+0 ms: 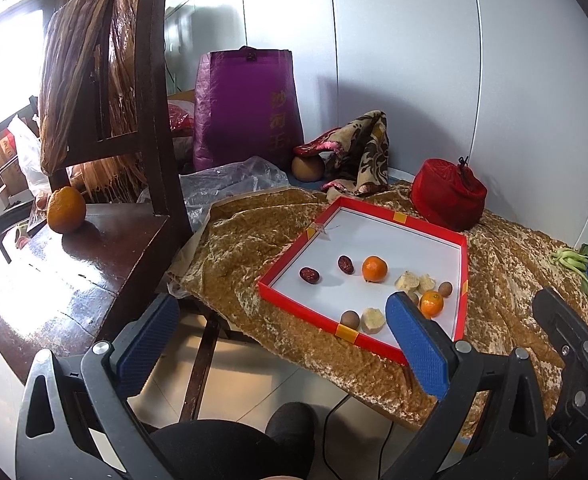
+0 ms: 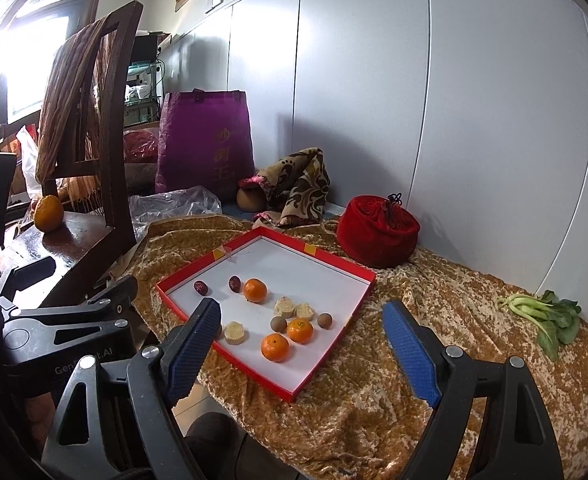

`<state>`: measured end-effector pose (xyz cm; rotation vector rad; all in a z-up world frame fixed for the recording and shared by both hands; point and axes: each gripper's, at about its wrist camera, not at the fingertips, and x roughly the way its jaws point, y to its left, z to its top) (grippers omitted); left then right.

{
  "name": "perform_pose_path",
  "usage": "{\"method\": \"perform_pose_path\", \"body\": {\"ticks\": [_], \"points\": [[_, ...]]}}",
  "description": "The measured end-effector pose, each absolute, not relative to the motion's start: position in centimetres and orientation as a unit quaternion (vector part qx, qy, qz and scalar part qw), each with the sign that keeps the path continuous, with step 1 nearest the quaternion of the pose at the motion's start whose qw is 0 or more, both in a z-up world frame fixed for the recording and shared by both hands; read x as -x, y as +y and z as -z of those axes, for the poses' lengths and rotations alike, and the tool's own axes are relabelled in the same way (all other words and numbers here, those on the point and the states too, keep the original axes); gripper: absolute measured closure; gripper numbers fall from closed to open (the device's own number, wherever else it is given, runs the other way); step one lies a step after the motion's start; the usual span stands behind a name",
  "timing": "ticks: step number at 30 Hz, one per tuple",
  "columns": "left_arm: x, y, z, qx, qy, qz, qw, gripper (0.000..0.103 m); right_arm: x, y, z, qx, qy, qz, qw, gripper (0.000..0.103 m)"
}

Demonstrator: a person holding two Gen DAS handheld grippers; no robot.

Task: Organize fruits

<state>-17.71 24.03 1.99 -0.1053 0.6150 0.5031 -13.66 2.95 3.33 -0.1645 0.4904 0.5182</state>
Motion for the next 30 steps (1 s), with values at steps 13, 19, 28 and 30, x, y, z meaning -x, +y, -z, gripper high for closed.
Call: {"method": "perform_pose_path", "body": {"ticks": [13,19,28,30], "points": [[17.4,23.2,-1.9,0.038,0.306,-0.247,0.919,0.0,13.0,1.0,-1.1,0.046,0.263,-0.241,0.933,0.018],[17.8,21.9,-2.3,0.029,0.304,-0.243,0.92,0.0,13.2,-0.1,-1.3,0.037,0.259,-0.24,0.935,0.018],[18.6,20.5,-3.5,0.018,0.292,-0.242,0.925,0.0,14.3,-1.5,-2.7,0.025,0.239,-0.242,0.94,0.018],[18.8,20.2,-3.7,0.016,0.29,-0.243,0.925,0.0,14.6,-1.6,-2.8,0.026,0.235,-0.243,0.941,0.018]]}}
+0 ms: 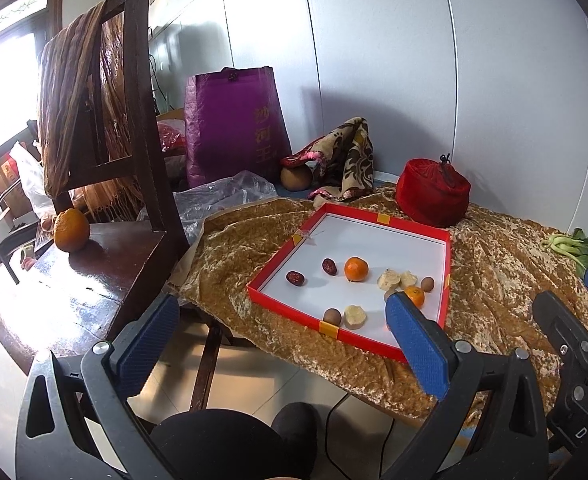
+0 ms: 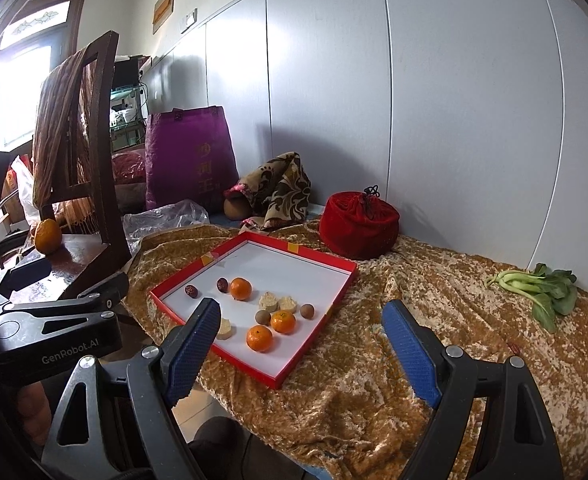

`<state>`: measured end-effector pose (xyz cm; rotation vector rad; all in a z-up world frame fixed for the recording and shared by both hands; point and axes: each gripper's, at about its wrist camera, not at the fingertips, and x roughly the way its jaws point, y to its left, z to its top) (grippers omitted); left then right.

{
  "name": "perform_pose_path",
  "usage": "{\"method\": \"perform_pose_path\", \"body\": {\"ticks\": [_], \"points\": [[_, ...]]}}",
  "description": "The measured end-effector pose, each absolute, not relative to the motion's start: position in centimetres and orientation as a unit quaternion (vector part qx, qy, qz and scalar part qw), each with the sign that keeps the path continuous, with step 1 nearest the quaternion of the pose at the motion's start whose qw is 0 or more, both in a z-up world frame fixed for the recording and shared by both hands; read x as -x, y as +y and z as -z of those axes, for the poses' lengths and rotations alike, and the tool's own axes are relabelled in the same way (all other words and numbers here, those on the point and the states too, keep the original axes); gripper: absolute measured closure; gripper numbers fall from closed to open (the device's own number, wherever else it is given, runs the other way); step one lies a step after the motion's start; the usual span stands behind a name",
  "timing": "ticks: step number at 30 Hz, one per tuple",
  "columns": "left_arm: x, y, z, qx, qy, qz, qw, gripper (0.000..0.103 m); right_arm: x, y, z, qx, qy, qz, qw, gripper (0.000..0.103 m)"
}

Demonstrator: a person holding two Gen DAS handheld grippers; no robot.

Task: Organize fruits

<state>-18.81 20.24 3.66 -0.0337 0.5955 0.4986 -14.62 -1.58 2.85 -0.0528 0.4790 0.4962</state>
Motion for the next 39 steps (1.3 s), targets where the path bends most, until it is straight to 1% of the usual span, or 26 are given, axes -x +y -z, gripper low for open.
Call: {"method": "perform_pose_path", "body": {"ticks": [12,22,33,39], "points": [[19.3,18.7,-4.4,0.004,0.282,-0.241,0.929,0.0,15.5,-2.9,-3.8,0.016,0.216,-0.243,0.946,0.018],[19.0,18.9,-4.1,0.009,0.281,-0.24,0.929,0.0,15.6,-2.8,-4.0,0.022,0.211,-0.242,0.947,0.018],[17.2,22.1,-2.8,0.036,0.296,-0.247,0.922,0.0,14.0,-0.1,-3.4,0.042,0.228,-0.242,0.942,0.018],[15.8,24.1,-3.1,0.051,0.289,-0.263,0.919,0.0,12.4,1.4,-2.8,0.049,0.254,-0.249,0.933,0.018]]}}
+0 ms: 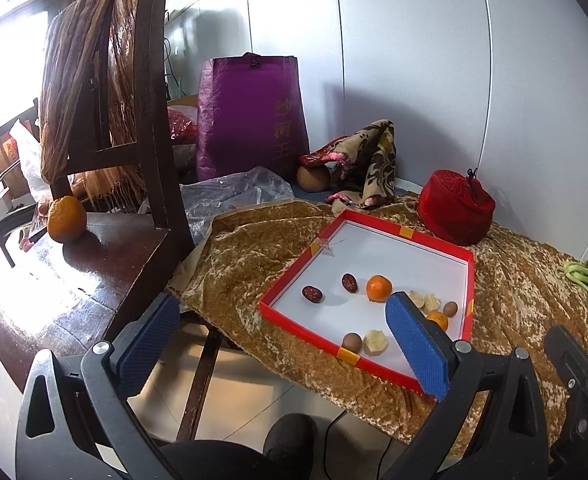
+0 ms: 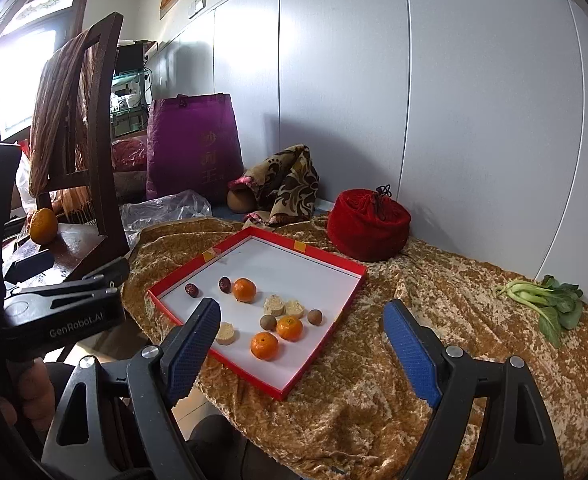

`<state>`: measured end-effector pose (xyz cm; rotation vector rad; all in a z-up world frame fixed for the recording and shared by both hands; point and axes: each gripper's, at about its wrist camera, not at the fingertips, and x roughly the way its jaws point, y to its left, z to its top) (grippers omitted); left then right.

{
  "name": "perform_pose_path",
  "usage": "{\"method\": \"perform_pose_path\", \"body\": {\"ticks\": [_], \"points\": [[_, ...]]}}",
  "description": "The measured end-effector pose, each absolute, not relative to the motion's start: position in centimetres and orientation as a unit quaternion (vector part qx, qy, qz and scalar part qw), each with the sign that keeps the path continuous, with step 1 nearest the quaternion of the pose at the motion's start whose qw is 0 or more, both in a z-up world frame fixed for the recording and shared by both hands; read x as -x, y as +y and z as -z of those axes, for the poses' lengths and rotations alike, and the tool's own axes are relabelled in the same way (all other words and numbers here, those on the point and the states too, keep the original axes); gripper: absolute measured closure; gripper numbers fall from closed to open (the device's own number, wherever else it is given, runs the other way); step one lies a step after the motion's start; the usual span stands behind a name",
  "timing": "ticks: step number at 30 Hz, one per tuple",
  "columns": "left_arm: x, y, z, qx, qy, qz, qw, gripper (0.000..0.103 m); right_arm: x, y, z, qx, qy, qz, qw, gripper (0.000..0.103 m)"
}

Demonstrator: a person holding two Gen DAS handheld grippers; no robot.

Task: Organize fruits

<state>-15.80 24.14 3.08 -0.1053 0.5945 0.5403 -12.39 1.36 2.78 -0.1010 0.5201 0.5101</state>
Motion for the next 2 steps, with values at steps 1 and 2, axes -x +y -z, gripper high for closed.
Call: {"method": "perform_pose_path", "body": {"ticks": [1,2], "points": [[15.38,23.84,-3.16,0.045,0.288,-0.261,0.92,0.0,12.04,1.41,-2.62,0.048,0.262,-0.253,0.93,0.018],[14.85,23.32,-3.12,0.037,0.289,-0.255,0.922,0.0,11.62,1.31,-2.4,0.045,0.272,-0.257,0.926,0.018]]}}
